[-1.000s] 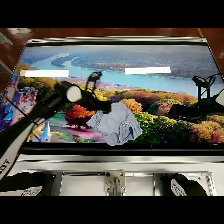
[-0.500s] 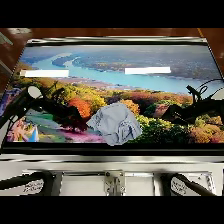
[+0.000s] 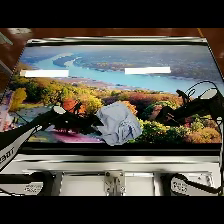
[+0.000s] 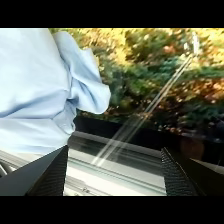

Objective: Fold the shirts.

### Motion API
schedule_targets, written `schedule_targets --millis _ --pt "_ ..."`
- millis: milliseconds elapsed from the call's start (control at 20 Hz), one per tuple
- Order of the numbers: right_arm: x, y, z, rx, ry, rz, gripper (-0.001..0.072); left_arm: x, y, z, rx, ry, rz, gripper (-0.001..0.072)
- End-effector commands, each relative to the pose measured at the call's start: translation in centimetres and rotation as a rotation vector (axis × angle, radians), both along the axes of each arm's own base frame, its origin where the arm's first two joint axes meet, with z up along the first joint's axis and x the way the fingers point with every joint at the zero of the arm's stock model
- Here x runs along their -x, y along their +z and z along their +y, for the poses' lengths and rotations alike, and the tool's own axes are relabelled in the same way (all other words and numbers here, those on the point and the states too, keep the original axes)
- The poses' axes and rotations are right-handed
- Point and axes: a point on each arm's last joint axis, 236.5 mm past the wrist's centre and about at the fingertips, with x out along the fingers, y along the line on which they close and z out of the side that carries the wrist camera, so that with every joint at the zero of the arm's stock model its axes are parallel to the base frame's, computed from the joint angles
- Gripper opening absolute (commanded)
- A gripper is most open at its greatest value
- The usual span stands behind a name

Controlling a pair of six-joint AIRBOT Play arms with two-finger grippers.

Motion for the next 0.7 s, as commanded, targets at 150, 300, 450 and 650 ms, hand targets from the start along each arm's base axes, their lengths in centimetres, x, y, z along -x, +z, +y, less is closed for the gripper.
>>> schedule_targets --millis 150,300,450,650 --pt "0.8 -1.5 2.7 0.013 0.072 0.009 0.0699 -1.1 -0.9 -1.7 0.018 0.053 -0.032 0.0045" --pt "3.8 -4.0 5.3 0.002 0.147 0.059 0.0700 -1.3 0.0 -1.7 0.019 0.025 -0.079 0.0044" --pt "4.4 -5.1 9.7 -0.099 0.139 0.020 0.0700 -1.1 0.4 -1.5 0.005 -0.007 -0.108 0.0044" --pt "3.2 -4.1 14.7 -0.223 0.111 -0.048 0.0700 -1.2 1.1 -1.5 0.005 -0.014 -0.131 0.0044"
